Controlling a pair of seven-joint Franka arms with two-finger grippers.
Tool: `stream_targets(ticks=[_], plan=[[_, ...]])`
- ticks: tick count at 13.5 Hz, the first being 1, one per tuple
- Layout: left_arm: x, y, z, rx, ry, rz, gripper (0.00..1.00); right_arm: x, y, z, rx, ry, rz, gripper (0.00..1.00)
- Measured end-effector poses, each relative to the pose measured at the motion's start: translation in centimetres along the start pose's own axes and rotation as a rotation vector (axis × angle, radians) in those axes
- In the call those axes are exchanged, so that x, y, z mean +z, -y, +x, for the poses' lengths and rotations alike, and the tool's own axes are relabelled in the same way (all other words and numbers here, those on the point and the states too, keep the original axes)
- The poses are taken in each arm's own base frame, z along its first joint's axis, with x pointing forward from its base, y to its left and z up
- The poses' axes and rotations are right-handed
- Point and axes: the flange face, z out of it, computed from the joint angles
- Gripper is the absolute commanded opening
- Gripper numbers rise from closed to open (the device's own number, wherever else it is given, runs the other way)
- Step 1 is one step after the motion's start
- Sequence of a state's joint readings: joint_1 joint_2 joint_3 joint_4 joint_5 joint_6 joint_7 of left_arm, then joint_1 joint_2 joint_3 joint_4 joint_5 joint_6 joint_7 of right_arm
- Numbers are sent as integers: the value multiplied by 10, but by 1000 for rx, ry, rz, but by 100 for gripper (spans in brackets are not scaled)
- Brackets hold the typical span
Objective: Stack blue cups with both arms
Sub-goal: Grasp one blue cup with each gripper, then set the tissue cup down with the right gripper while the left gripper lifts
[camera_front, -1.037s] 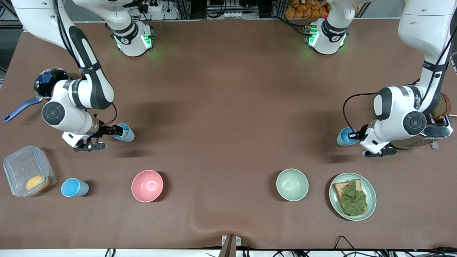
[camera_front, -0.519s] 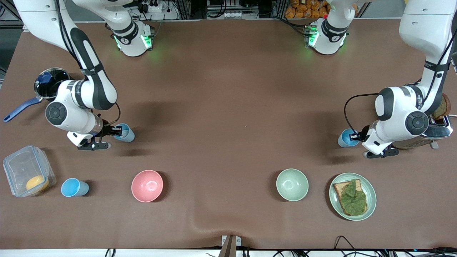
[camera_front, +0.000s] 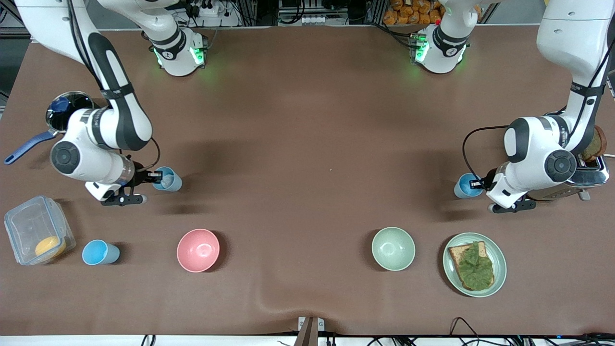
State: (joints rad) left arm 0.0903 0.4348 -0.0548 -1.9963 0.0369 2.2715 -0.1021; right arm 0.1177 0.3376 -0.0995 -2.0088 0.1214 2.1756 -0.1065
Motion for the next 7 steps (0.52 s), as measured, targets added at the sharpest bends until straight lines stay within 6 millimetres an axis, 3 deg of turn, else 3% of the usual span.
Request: stream_targets(ticks=[3, 7], plan=[[-3, -3, 2, 5, -7, -1, 0, -25, 28, 7, -44, -31, 5, 0], [-6, -4, 4, 6, -14, -2, 0, -41, 93, 8, -66, -33, 78, 0]])
